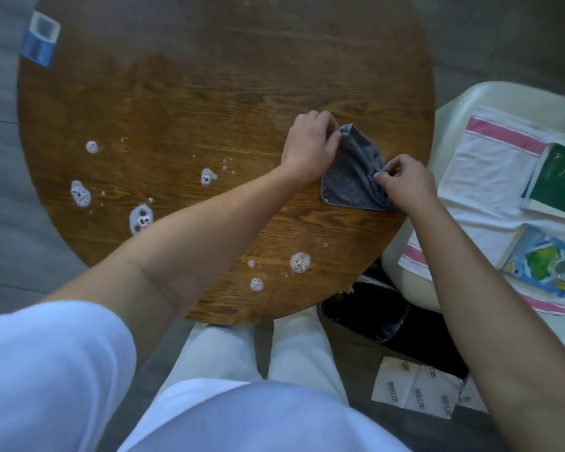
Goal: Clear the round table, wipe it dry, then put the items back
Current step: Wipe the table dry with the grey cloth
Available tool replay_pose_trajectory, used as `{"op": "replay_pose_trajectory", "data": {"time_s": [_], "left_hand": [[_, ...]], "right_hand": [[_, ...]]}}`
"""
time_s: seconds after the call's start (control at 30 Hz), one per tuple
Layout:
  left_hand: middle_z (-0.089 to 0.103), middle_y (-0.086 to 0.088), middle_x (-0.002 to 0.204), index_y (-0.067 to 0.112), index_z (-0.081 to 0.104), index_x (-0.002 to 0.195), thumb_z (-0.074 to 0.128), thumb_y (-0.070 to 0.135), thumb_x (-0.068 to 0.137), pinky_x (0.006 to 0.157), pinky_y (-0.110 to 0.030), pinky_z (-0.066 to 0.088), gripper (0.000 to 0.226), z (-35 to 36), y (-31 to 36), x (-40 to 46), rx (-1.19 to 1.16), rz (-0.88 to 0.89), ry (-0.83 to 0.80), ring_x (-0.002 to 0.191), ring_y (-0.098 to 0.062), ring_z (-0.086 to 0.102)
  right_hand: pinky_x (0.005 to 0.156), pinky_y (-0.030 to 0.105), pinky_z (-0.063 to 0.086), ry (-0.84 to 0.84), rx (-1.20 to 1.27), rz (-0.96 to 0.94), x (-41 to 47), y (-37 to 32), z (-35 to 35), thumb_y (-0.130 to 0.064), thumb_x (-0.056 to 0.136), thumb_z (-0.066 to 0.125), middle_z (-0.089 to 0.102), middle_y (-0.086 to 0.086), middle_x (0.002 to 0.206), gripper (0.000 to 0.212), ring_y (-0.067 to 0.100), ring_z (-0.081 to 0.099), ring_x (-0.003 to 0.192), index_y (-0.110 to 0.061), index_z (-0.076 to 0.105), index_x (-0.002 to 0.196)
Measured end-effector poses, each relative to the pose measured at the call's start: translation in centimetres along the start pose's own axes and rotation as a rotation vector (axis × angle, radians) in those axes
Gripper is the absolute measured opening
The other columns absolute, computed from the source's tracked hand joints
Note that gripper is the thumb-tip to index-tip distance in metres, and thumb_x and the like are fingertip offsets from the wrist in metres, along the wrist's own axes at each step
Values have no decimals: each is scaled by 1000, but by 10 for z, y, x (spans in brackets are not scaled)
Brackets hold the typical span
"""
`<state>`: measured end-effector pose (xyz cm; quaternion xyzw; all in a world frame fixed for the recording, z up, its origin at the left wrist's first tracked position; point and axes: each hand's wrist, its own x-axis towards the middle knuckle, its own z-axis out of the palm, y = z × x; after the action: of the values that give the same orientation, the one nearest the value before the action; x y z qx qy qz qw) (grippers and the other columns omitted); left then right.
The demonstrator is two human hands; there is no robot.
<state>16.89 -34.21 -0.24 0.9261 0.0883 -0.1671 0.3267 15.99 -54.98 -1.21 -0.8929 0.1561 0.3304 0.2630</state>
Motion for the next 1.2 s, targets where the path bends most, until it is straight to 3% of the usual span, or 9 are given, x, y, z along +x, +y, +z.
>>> {"op": "replay_pose_trajectory", "data": {"time_s": [0.1, 0.3, 0.4, 0.53, 0.67, 0.87, 1.0, 1.13, 1.2], "left_hand": [[63, 2, 100, 15, 62, 107, 53, 26, 105, 83, -36, 56, 14, -10, 9, -25, -304, -67, -6, 95, -13, 60], [63, 7, 97, 17, 61, 104, 51, 23, 106, 69, -10, 43, 12, -21, 7, -76, -525, -119, 37, 87, -2, 57], [62, 8, 91, 17, 61, 100, 52, 24, 106, 69, -16, 44, 13, -30, 7, -98, -654, -201, 53, 78, 3, 56], [64, -1, 86, 12, 63, 94, 59, 31, 103, 73, -35, 48, 21, -48, 8, -131, -824, -237, 72, 79, -11, 58], [68, -12, 88, 5, 58, 99, 75, 37, 92, 69, -38, 49, 37, -68, -1, -170, -925, -232, -12, 78, -19, 63], [65, -8, 90, 19, 53, 90, 79, 19, 89, 75, -40, 51, 26, -75, -49, -222, -1134, -343, -68, 84, -24, 65], [69, -6, 86, 15, 59, 91, 72, 27, 93, 76, -41, 52, 18, -79, -90, -252, -1202, -541, -24, 82, -24, 67], [77, -8, 105, 17, 70, 106, 64, 34, 100, 93, -51, 59, 18, -91, -131, -282, -1188, -630, -40, 97, -27, 74], [76, -13, 110, 18, 73, 107, 64, 38, 100, 89, -60, 59, 22, -100, -145, -299, -1180, -631, -99, 98, -32, 75]], "right_hand": [[82, 52, 61, -75, -17, -1, -13, -2, -2, -38, 95, 68, 67, -1, 91, 13, 24, 68, 86, -31, 61, 87], [68, 40, 53, 106, 137, -111, -59, -17, -13, -30, 88, 64, 61, -1, 79, 15, 20, 60, 75, -17, 59, 84], [63, 35, 45, 67, 317, -150, -89, -24, -15, -25, 86, 65, 57, -3, 74, 14, 14, 53, 67, -21, 54, 79], [61, 27, 40, -57, 673, -172, -126, -41, -17, -20, 78, 70, 54, -6, 70, 18, 11, 50, 66, -27, 54, 74], [67, 29, 49, -310, 1092, -197, -155, -60, -9, -11, 87, 66, 64, -1, 87, 15, 15, 60, 78, -23, 62, 95], [70, 27, 54, -398, 943, -280, -204, -94, 28, 0, 98, 54, 66, 4, 95, 27, 14, 63, 81, -20, 72, 94], [78, 26, 56, -332, 976, -283, -241, -109, 59, -3, 103, 50, 72, 4, 104, 30, 15, 67, 92, -19, 74, 97], [78, 35, 52, -299, 862, -210, -274, -105, 93, -18, 109, 45, 66, 8, 100, 33, 21, 62, 91, -25, 76, 101], [80, 40, 49, -256, 862, -172, -291, -99, 108, -21, 110, 44, 63, 10, 98, 34, 24, 59, 90, -27, 77, 102]]}}
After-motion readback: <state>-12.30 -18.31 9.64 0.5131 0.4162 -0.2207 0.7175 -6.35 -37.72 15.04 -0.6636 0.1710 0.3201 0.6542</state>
